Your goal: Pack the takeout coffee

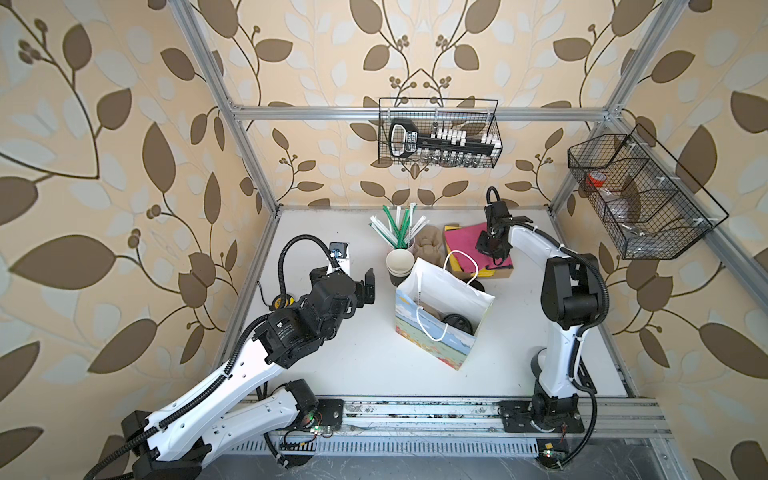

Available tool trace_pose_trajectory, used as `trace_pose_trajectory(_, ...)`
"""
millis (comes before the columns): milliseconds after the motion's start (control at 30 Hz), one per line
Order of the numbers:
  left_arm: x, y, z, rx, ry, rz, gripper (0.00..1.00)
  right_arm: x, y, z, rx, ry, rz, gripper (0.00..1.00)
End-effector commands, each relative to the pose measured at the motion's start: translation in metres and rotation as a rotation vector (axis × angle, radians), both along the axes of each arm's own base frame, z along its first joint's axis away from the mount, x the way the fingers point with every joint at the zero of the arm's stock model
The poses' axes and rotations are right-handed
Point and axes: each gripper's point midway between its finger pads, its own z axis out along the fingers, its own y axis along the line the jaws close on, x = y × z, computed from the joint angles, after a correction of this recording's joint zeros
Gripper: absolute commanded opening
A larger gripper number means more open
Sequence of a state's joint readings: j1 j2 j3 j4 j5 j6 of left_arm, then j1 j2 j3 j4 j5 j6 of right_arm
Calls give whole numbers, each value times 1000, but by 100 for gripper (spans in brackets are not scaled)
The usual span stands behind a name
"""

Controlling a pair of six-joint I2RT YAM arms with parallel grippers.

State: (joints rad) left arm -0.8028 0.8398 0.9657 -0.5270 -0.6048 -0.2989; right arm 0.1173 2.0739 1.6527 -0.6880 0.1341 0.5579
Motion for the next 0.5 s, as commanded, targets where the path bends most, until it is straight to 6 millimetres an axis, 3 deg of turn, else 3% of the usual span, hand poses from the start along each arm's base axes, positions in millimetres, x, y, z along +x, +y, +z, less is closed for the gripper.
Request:
trace_pose_trajectory(0,2,4,11,-33,-23,22,99,-4,-3,10,-6,-18,-7,20)
trace_pose_trajectory(100,2,4,11,-34,-23,20,99,-3,-1,10,3,-20,0,2)
trace_pose_trajectory(300,2,4,11,-34,-23,18,99,-4,-3,11,-6,-19,-4,0)
trace_pose_trajectory(467,2,3,10,-34,-20,16,99,-5,-9,29,-33,-58,-24,0)
